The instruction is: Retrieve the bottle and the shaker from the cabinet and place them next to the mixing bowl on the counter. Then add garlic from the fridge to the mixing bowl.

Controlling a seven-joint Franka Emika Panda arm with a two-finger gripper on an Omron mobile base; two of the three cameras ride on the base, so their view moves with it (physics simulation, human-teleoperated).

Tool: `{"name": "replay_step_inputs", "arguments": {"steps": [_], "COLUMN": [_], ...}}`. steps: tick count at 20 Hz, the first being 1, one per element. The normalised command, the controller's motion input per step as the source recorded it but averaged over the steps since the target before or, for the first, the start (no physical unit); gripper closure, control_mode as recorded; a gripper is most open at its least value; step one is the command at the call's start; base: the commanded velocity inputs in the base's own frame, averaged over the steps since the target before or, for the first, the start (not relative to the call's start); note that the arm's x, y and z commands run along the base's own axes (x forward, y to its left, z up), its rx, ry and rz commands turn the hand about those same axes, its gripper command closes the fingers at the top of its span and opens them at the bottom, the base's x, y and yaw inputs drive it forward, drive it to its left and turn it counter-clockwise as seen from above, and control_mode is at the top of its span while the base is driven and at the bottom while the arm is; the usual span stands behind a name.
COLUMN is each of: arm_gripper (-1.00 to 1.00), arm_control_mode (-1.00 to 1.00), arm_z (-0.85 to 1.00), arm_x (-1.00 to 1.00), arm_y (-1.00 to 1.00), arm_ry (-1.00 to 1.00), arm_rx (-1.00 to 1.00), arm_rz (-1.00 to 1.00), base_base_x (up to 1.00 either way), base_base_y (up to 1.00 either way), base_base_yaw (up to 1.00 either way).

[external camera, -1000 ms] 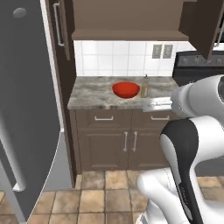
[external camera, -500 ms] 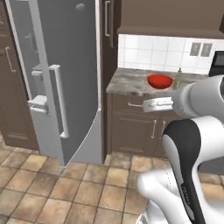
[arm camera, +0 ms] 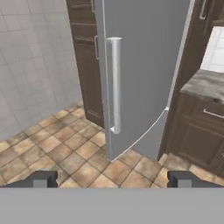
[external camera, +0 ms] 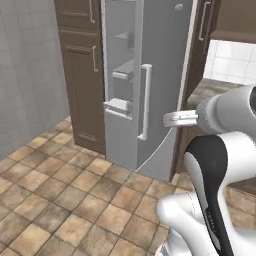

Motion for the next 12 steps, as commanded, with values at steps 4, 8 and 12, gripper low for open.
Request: {"name": "replay_step_inputs", "arguments": {"steps": [4,8,12], "arm_gripper": [-1.00,-1.00,-1.00], "arm_control_mode": [1.00,1.00,1.00], "arm_z": [0.00,0.00,0.00], "arm_x": [0.00,0.00,0.00], "arm_y": [0.00,0.00,0.00], "arm_ry": [0.00,0.00,0.00], "arm_rx": [0.00,0.00,0.00], "arm_rz": [0.00,0.00,0.00], "base_base_x": [0.09,0.51,1.00], "base_base_y": [0.92,1.00,1.00], "base_base_yaw": [0.61,0.26,-0.03]}}
